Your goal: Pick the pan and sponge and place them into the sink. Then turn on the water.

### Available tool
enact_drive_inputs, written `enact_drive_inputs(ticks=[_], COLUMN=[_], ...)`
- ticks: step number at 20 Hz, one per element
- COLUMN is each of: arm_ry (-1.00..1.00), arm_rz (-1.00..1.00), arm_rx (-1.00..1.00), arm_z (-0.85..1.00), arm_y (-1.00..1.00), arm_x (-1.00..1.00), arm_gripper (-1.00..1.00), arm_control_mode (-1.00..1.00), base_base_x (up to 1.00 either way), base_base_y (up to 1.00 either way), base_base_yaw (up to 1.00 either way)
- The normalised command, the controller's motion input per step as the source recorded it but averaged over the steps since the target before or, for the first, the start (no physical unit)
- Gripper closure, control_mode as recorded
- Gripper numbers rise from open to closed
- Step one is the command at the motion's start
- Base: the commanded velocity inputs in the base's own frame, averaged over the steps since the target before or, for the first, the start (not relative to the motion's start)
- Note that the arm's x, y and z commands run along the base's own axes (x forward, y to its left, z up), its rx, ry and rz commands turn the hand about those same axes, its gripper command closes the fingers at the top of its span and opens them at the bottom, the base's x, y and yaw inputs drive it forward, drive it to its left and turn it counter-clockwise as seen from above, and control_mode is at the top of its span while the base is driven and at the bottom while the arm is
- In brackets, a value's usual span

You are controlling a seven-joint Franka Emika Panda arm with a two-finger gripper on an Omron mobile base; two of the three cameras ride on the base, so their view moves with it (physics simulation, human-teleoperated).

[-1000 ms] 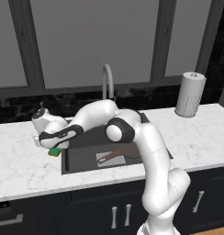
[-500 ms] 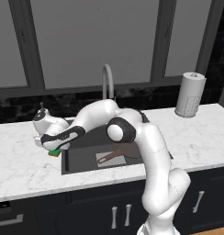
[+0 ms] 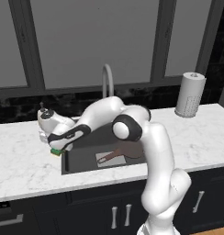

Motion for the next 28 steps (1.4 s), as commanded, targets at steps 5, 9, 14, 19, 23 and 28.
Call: enact_drive_inputs(ticks=[5,9,14,19,23,28], arm_ry=[-0.01,-0.01,-0.03,-0.07,-0.01,0.08], arm_rz=[-0.17,-0.14,-0.09,-0.05,-0.08,-0.1], arm_rx=[0.18,0.1,0.01,0.0,0.0,0.0], arm_z=[0.36,0.69,0.8,0.74,0.38,0.15], arm_y=[-0.6,-0.23,-0.09,-0.42,-0.82,-0.99], arm_x=[-0.27,-0.31,-0.48,-0.63,-0.41,-0.2], arm_gripper=[1.0,1.0,1.0,1.0,1.0,1.0], arm_control_mode=[-1.0,-1.0,-1.0,-1.0,-1.0,-1.0], base_base_x=[0.0,0.0,0.0,0.0,0.0,0.0], base_base_y=[0.0,0.0,0.0,0.0,0.0,0.0], base_base_yaw=[0.0,0.0,0.0,0.0,0.0,0.0])
